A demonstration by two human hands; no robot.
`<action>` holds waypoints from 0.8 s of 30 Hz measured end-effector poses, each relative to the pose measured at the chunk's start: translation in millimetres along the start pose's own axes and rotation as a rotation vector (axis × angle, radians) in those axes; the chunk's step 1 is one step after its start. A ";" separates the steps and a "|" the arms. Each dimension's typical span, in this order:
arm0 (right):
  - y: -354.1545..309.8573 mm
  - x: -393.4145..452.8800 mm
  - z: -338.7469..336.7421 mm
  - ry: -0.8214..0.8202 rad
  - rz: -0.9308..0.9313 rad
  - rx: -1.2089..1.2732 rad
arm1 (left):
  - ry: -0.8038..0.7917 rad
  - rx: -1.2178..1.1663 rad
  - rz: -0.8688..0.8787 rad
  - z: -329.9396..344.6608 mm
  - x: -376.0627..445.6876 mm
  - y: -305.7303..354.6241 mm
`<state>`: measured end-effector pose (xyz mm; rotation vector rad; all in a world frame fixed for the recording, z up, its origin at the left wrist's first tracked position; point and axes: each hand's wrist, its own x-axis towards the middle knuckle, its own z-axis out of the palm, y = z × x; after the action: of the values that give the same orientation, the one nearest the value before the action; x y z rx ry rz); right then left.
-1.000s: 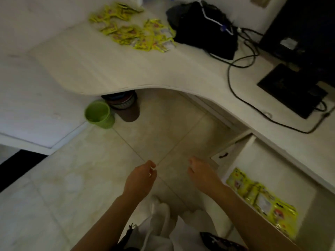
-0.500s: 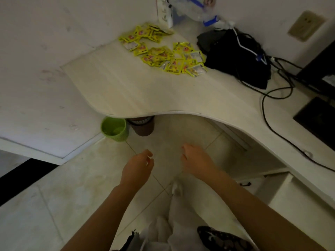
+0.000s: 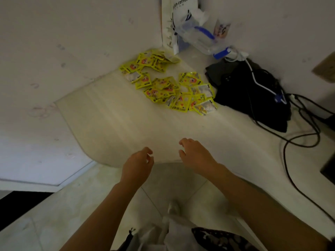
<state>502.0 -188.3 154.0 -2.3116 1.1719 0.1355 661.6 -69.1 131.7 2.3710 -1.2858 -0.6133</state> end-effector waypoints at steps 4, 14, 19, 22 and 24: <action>-0.3 42.8 -12.0 0.000 0.014 -0.004 | -0.023 0.011 -0.010 -8.4 46.1 -2.4; -15.4 147.4 -31.3 -0.032 0.109 0.019 | -0.100 0.030 -0.005 -37.4 169.3 -28.2; -23.0 191.8 -42.4 -0.015 0.148 -0.005 | -0.156 0.057 0.027 -51.9 231.3 -44.8; -24.4 220.4 -49.7 0.009 0.166 -0.023 | -0.147 0.062 0.043 -58.7 269.5 -47.9; -25.0 236.3 -55.0 0.025 0.158 -0.022 | -0.124 0.071 0.053 -62.9 290.5 -44.7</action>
<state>659.0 -374.2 135.4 -2.2434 1.3719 0.1779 867.9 -286.0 104.3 2.3794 -1.4413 -0.7192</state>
